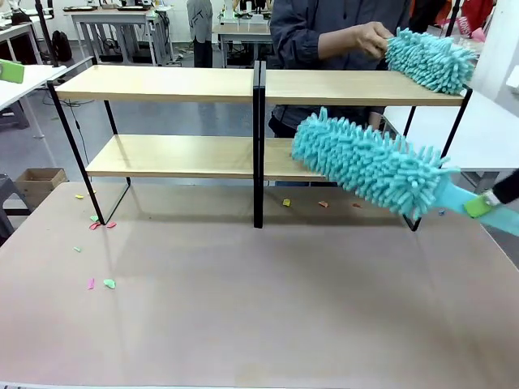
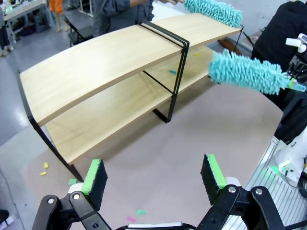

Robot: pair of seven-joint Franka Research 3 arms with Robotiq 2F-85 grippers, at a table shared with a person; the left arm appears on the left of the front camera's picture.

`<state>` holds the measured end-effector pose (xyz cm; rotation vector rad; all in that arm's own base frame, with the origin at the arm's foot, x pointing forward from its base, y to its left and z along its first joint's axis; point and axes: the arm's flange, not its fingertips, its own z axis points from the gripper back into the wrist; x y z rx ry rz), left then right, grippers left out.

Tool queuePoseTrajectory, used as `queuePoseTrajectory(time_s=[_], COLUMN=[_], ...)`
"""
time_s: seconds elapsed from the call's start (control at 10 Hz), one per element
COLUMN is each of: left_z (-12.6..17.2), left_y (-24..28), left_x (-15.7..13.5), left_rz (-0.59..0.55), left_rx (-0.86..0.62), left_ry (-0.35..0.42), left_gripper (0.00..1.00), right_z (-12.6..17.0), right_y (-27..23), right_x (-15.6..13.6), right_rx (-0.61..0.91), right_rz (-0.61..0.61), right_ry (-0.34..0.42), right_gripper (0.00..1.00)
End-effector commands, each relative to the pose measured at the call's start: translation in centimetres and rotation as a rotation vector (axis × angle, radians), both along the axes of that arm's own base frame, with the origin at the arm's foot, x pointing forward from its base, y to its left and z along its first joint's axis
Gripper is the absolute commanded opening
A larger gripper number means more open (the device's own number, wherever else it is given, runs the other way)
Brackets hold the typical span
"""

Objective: Clean the shelves.
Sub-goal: Clean another randomly selected level of the Shelf with the Duster.

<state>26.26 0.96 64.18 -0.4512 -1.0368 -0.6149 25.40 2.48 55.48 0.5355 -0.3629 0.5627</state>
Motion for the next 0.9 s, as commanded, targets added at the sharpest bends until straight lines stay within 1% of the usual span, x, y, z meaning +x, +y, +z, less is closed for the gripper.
queuePoseTrajectory(time_s=[0.0,0.2,0.4,0.5,0.6,0.8], left_z=[0.0,0.0,0.0,0.0,0.0,0.0], left_y=[0.1,0.1,0.1,0.1,0.1,0.1], left_x=[0.0,0.0,0.0,0.0,0.0,0.0], left_rz=[-0.012,-0.012,-0.012,-0.012,-0.012,-0.012], left_rx=[-0.003,-0.003,-0.003,-0.003,-0.003,-0.003], left_ry=[-0.006,-0.006,-0.006,-0.006,-0.006,-0.006], left_gripper=[1.0,1.0,1.0,1.0,1.0,1.0], right_z=[-2.3,-3.0,-3.6,-4.1,-4.7,-6.1], right_y=[3.6,5.0,6.5,7.6,8.6,10.4], right_x=[4.3,7.4,9.2,10.1,10.7,12.5], right_rx=[0.023,0.004,0.021,0.036,0.045,-0.004], right_rz=[-0.079,-0.107,-0.146,-0.14,-0.133,-0.121], right_ry=[-0.048,-0.006,-0.042,-0.058,-0.056,-0.017], right_gripper=[0.12,0.12,0.12,0.12,0.12,0.12])
